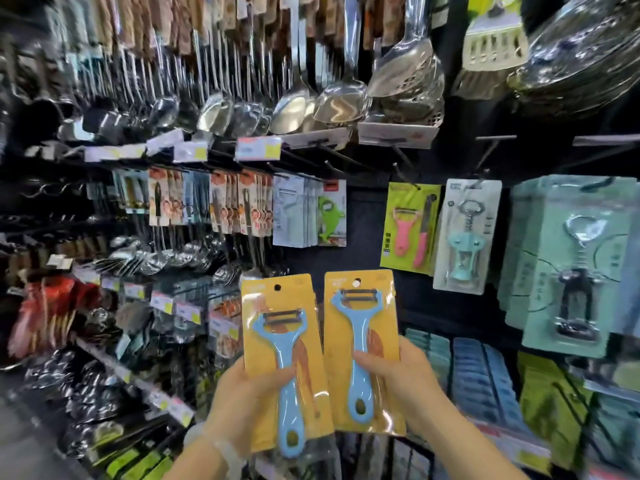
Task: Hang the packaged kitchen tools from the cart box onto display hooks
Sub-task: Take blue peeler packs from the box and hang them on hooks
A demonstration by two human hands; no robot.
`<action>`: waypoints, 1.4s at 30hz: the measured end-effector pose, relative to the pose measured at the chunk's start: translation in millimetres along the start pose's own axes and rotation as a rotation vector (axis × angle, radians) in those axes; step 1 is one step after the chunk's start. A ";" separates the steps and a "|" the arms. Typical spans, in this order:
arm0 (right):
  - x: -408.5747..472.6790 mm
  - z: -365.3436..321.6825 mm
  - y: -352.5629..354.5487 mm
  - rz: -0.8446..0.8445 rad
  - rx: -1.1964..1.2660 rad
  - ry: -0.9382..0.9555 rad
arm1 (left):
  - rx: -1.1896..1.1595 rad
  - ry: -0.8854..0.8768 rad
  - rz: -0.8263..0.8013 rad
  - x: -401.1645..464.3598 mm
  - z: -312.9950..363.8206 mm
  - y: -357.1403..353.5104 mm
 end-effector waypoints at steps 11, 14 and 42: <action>164.6 -59.9 -69.0 -0.016 -0.080 0.165 | -0.057 -0.094 -0.022 133.2 52.8 20.8; 180.5 -63.6 -80.3 0.019 -0.113 0.216 | -0.075 -0.094 -0.046 159.6 58.7 27.8; 139.8 -123.5 -116.0 0.301 0.177 0.294 | -0.093 0.153 -0.488 261.4 65.9 47.2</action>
Point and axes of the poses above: each hand's wrist, its own x-axis towards the middle knuckle, its own y-axis out of the back of the hand, z = x × y, the point moved 3 cm from there along x, towards the middle knuckle, and after that the axes turned 2 degrees about x, right-handed, at the moved point
